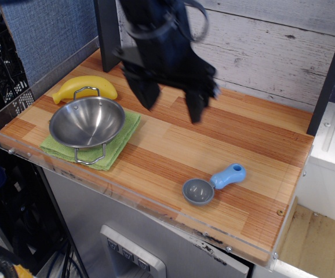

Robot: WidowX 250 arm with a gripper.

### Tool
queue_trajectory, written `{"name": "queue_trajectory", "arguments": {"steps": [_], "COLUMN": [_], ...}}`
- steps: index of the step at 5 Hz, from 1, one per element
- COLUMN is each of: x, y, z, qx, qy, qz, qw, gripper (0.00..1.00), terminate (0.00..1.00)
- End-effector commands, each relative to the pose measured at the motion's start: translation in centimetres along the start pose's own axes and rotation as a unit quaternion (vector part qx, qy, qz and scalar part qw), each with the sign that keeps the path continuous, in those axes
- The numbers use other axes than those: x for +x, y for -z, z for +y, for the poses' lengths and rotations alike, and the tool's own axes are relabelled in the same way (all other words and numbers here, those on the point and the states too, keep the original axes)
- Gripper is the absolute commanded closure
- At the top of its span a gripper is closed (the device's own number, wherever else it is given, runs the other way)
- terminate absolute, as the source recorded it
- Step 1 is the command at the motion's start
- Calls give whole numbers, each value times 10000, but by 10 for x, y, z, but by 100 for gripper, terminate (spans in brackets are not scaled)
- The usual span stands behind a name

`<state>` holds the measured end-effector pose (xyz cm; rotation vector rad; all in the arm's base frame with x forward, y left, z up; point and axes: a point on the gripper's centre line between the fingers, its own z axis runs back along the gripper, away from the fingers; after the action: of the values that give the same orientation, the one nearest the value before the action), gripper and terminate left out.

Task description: Move the spoon to the top left corner but stop at banana

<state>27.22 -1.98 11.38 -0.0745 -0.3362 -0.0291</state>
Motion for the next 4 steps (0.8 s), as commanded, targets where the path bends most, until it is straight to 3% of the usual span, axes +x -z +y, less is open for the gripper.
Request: {"name": "queue_trajectory", "arguments": {"steps": [1, 4], "x": [-2, -18], "y": [38, 75], "z": [-35, -50], "qx": [-232, -138], "qy": [396, 670], "qz": [228, 727], "qw": [9987, 9950], "gripper": [0, 0], "terminate": [0, 0]}}
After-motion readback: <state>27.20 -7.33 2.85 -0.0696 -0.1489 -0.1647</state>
